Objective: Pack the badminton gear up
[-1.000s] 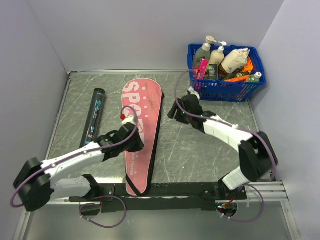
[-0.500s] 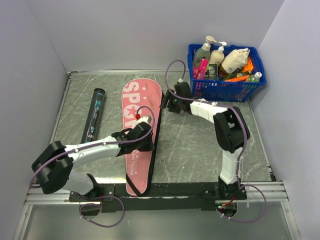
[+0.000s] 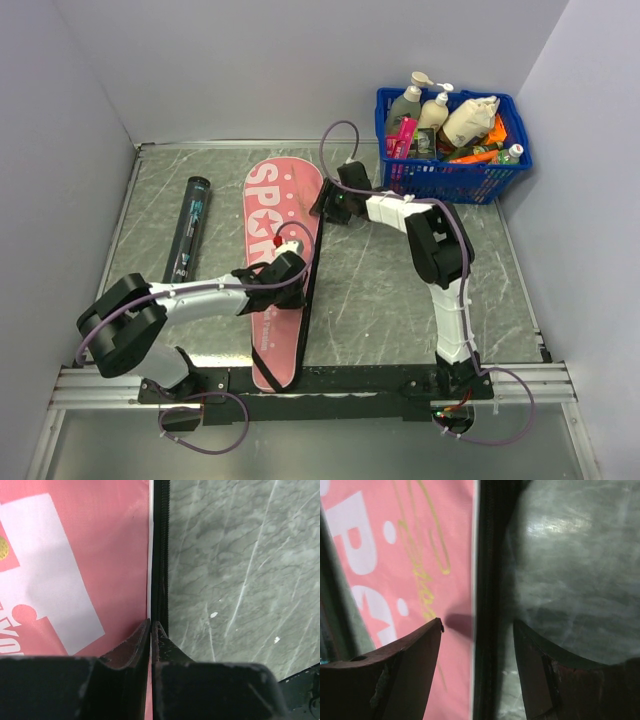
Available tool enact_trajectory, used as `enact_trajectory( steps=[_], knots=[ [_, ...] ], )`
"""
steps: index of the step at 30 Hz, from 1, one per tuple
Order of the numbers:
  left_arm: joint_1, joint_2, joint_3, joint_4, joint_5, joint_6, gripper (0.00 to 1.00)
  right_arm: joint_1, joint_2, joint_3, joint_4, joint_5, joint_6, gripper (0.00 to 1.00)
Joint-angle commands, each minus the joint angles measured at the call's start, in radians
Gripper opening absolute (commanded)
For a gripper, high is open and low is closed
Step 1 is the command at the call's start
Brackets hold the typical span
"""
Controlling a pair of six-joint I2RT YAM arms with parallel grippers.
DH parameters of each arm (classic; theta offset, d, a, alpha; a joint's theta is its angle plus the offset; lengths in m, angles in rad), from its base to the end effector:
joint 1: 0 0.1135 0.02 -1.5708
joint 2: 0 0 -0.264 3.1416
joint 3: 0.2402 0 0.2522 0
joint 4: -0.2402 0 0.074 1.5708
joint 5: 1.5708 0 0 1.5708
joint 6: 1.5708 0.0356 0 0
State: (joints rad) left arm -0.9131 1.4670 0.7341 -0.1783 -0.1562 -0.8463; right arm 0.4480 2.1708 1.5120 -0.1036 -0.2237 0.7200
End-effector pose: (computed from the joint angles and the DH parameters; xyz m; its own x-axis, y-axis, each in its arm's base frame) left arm 0.1766 -0.2196 0.1705 -0.8619 -0.0942 -0.4982 0.1178 0.9185 -0.3774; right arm 0.4275 0.2142 0.1538 -0.8418 0.3088 -0.4427 -0.0158 0.8058 0.5920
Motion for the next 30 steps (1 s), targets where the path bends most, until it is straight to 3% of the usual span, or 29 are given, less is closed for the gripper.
enact_trajectory(
  steps=[1,5,8,9,11,19,30],
  knots=[
    [-0.001,-0.025,-0.031,0.037,-0.009,0.020,0.09,-0.003,0.073,0.109,-0.063,0.000,0.001,0.67],
    [-0.001,-0.059,-0.064,0.048,0.004,0.010,0.09,-0.002,0.109,0.137,-0.056,-0.019,0.027,0.57],
    [-0.001,-0.071,-0.087,0.043,0.004,0.006,0.09,-0.002,0.124,0.136,-0.050,-0.022,0.048,0.28],
    [-0.001,-0.073,-0.096,0.042,0.006,0.004,0.09,-0.002,0.118,0.131,-0.048,-0.017,0.056,0.13],
    [-0.001,-0.076,-0.108,0.043,0.003,-0.002,0.09,-0.003,0.112,0.113,-0.048,-0.003,0.076,0.00],
    [0.043,-0.042,-0.128,0.016,0.023,-0.011,0.13,-0.005,-0.072,-0.153,0.051,0.099,0.157,0.00],
    [0.097,-0.076,-0.127,-0.049,-0.068,-0.025,0.13,-0.002,-0.443,-0.754,0.251,0.256,0.424,0.00]
  ],
)
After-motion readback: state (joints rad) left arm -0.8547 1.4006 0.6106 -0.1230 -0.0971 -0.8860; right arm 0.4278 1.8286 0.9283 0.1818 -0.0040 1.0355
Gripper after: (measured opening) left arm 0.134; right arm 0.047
